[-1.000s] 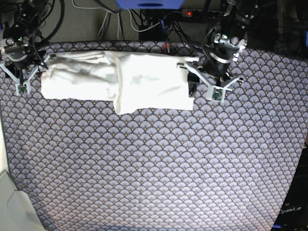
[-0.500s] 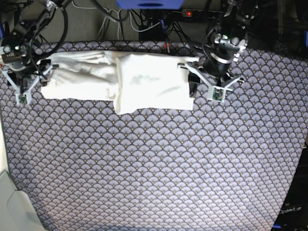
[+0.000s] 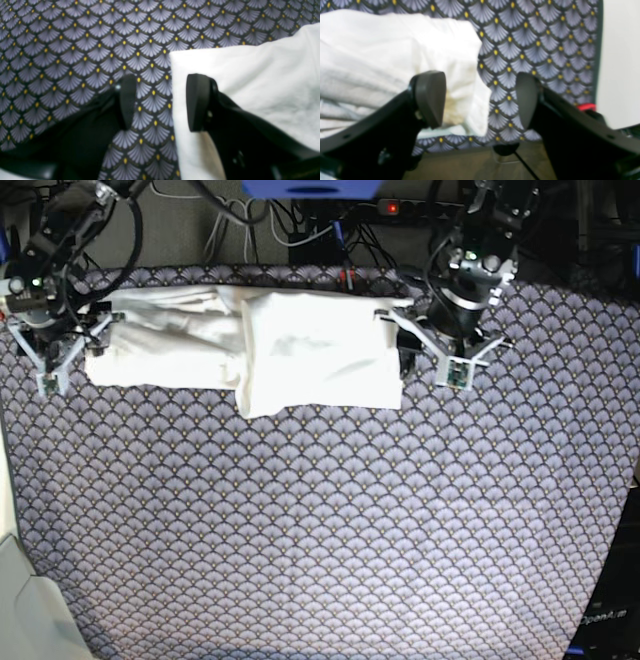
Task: Fold the T-shirt properly
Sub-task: 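Release the folded shirt and raise both grippers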
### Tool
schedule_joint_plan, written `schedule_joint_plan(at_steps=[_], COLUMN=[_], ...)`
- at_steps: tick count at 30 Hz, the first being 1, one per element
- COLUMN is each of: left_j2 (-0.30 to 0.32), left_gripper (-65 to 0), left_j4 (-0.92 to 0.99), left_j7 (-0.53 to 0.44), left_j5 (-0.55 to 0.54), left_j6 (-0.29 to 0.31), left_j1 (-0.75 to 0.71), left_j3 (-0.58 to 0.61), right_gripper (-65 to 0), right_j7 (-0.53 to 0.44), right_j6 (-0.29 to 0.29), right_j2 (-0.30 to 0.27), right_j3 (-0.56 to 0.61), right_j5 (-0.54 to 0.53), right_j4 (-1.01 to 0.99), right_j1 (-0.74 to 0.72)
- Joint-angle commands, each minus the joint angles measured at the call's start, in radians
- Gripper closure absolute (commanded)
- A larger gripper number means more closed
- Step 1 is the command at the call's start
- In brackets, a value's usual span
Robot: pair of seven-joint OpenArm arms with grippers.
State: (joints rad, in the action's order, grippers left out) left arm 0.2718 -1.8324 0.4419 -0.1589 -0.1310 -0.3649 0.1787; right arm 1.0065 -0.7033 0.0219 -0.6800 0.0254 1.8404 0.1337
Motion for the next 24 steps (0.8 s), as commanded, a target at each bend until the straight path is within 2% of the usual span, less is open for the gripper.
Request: schedule_joint_plan(at_steps=[1, 17, 24], left_j2=[0.007, 0.007, 0.007], left_gripper=[-31.3, -31.3, -31.3], left_j4=[-0.02, -0.025, -0.025], left_j7=[-0.025, -0.025, -0.025], left_j5=[0.003, 0.008, 0.008], left_j6=[0.0, 0.0, 0.0], left_j1=[0.002, -0.029, -0.035], left_j3=[-0.003, -0.038, -0.038], right_gripper=[-45.5, -45.5, -45.5], right_j7=[-0.004, -0.015, -0.005], right_j6=[0.005, 0.005, 0.005], right_j2=[-0.012, -0.056, -0.058], right_j3=[-0.004, -0.007, -0.004], right_j5=[-0.005, -0.003, -0.005], right_j4=[-0.017, -0.204, -0.213], right_j1=[-0.007, -0.052, -0.062])
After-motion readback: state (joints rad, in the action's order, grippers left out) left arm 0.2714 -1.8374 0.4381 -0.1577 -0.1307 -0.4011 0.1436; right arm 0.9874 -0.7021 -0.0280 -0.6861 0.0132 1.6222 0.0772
